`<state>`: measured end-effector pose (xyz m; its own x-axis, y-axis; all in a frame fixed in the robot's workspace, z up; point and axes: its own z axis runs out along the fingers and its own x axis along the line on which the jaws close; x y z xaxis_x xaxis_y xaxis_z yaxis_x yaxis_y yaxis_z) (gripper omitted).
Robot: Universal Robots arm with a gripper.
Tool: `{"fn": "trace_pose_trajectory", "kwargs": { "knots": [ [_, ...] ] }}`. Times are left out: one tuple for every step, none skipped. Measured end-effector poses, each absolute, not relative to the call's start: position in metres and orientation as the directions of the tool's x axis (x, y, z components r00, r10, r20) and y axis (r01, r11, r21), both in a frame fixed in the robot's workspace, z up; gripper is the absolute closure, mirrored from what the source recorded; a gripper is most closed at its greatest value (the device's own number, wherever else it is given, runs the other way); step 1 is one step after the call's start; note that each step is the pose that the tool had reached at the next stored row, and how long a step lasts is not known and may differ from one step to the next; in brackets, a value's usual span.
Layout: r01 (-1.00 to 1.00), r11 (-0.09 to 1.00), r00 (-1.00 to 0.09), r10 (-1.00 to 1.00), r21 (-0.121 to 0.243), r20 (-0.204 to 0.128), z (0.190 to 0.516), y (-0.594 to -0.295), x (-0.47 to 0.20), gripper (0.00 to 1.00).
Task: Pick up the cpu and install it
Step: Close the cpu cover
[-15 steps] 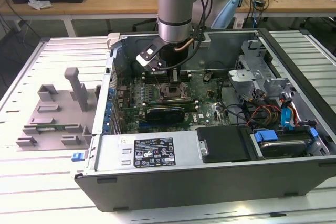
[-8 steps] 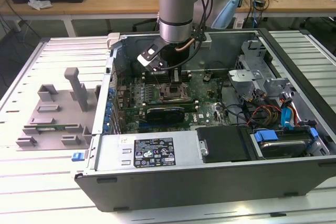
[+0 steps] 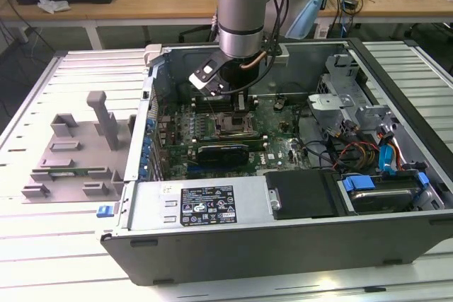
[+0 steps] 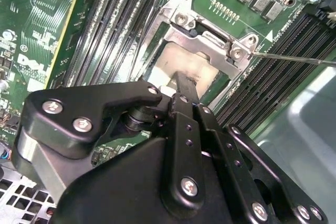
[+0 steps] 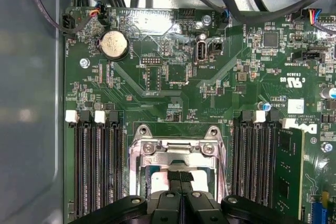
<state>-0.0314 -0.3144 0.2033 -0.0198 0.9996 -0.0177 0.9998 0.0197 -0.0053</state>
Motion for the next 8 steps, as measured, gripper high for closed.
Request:
{"fn": "trace_pose_trajectory", "kwargs": {
  "knots": [
    [1.0,0.02,-0.02,1.0,-0.005,-0.018,0.203,-0.314,-0.031,0.89],
    [1.0,0.02,-0.02,1.0,-0.005,-0.017,0.204,-0.314,-0.031,0.89],
    [1.0,0.02,-0.02,1.0,-0.004,-0.016,0.207,-0.314,-0.031,0.89],
    [1.0,0.02,-0.02,1.0,-0.005,-0.018,0.21,-0.314,-0.031,0.89],
    [1.0,0.02,-0.02,1.0,-0.005,-0.017,0.211,-0.314,-0.031,0.89],
    [1.0,0.02,-0.02,1.0,-0.005,-0.018,0.212,-0.314,-0.031,0.89],
    [1.0,0.02,-0.02,1.0,-0.005,-0.018,0.214,-0.315,-0.031,0.89],
    [1.0,0.02,-0.02,1.0,-0.005,-0.018,0.215,-0.316,-0.031,0.89]
  ]
}}
